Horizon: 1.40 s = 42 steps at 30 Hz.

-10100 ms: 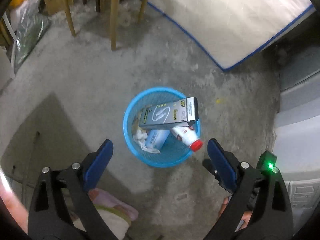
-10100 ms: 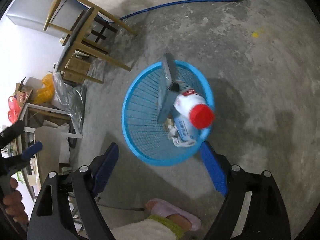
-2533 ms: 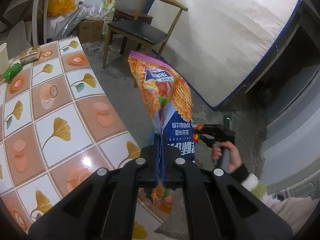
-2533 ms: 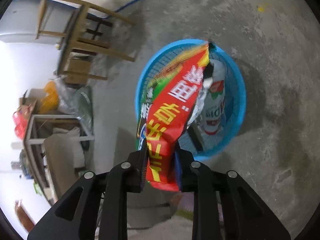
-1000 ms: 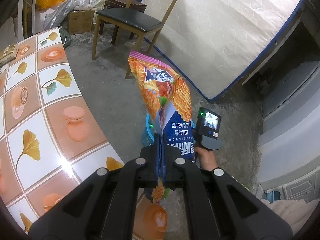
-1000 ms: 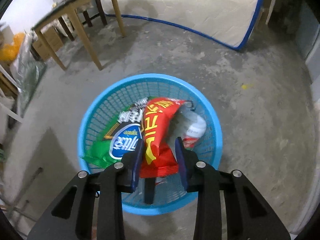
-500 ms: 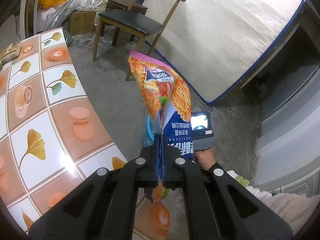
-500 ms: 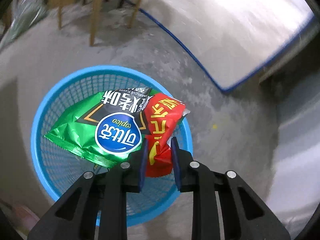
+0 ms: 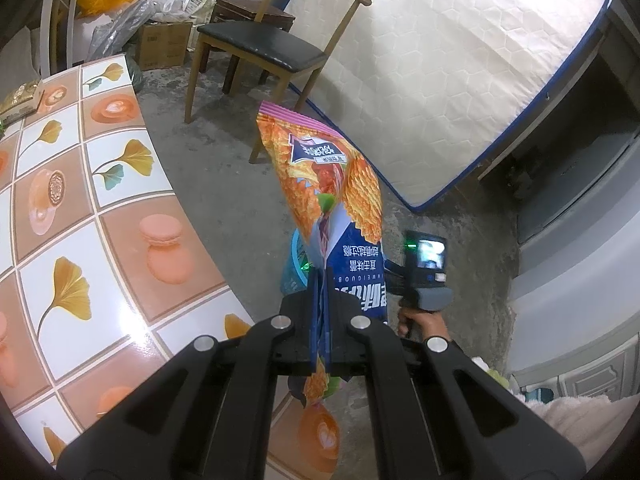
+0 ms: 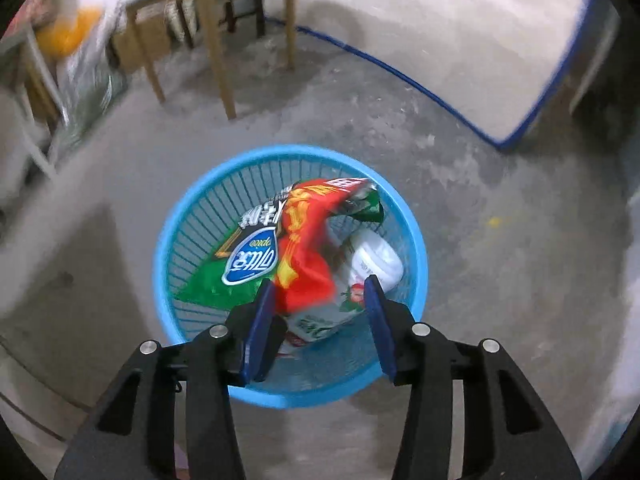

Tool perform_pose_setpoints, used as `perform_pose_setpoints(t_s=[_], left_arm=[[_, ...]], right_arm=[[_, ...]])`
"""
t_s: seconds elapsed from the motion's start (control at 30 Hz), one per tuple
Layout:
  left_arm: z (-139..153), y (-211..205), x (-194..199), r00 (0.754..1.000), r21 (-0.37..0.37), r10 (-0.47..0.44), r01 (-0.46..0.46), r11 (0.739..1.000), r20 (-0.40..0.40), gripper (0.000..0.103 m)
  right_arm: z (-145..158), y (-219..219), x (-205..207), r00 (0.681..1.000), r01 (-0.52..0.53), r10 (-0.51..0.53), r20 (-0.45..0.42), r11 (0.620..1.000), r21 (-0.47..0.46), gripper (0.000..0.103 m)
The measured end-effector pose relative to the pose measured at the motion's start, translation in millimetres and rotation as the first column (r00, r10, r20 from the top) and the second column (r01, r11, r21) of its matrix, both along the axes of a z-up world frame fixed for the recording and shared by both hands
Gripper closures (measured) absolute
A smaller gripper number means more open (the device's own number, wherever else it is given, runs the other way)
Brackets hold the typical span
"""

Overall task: Collect trash
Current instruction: 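Lower the red-and-green bag into the wastebasket and open the right tool, then lower the pink-and-blue chip bag into the wastebasket and open the left tool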

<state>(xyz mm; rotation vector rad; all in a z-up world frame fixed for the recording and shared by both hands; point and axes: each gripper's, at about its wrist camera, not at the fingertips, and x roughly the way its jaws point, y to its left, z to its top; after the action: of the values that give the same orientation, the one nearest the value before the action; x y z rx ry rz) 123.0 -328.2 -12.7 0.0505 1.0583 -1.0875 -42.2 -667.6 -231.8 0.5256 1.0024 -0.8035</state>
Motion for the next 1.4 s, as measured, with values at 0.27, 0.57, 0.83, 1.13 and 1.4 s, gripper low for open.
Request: perform_pose_setpoints(t_s=[0.27, 0.57, 0.83, 1.13, 1.4], left_arm=[[0, -1, 2, 1.0, -0.008, -0.007, 0.007, 1.0, -0.005, 0.103], [-2, 5, 8, 1.0, -0.027, -0.007, 0.006, 1.0, -0.021, 0.103], [-6, 6, 16, 0.999, -0.017, 0.016, -0.016, 1.0, -0.039, 0.103], [-7, -6, 15, 0.999, 0.005, 0.009, -0.009, 1.0, -0.038, 0.103], [-18, -40, 15, 0.996, 0.062, -0.045, 0.049, 0.997, -0.072, 0.103]], right_arm=[[32, -4, -21, 0.973, 0.042, -0.051, 0.224, 0.998, 0.045, 0.073], [-72, -34, 62, 0.999, -0.04, 0.031, 0.034, 0.954, 0.297, 0.086], [-157, -39, 77, 0.999, 0.05, -0.05, -0.013, 0.845, 0.532, 0.103], [-114, -17, 55, 0.98, -0.047, -0.059, 0.191, 0.859, 0.509, 0.086], [-60, -33, -29, 0.909, 0.049, -0.229, 0.348, 0.888, 0.457, 0.075]])
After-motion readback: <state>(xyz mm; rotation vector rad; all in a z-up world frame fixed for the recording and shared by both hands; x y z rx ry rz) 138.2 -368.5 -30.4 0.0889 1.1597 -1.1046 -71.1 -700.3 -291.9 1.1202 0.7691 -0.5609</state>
